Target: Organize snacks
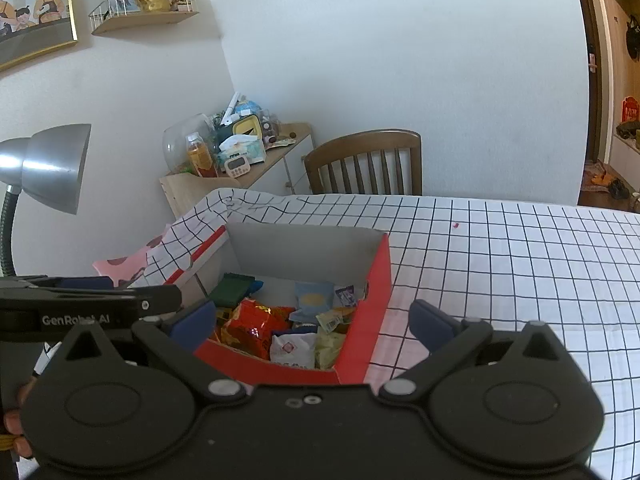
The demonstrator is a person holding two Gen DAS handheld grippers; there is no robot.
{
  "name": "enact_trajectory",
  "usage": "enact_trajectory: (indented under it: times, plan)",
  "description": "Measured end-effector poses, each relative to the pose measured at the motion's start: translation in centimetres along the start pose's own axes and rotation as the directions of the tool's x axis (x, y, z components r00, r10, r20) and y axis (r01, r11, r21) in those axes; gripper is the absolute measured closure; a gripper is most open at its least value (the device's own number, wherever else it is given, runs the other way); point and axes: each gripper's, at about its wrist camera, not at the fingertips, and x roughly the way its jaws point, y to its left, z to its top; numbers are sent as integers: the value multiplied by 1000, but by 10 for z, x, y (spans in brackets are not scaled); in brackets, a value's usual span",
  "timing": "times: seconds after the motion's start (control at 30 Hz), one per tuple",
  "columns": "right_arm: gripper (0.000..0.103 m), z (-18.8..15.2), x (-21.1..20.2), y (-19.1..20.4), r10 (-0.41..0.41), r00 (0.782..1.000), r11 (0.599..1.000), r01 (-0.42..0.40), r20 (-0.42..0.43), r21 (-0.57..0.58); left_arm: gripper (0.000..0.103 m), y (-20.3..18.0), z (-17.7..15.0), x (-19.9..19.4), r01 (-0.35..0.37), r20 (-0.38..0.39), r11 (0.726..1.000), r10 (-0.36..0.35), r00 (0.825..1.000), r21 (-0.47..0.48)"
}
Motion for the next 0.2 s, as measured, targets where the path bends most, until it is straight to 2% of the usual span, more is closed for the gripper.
enact_trajectory:
  times: [0.2]
  plan:
    - [0, -2, 1, -1, -6, 1000, 1000, 6, -4, 6, 12, 0, 0, 2, 7, -11, 1000, -7, 1000, -7]
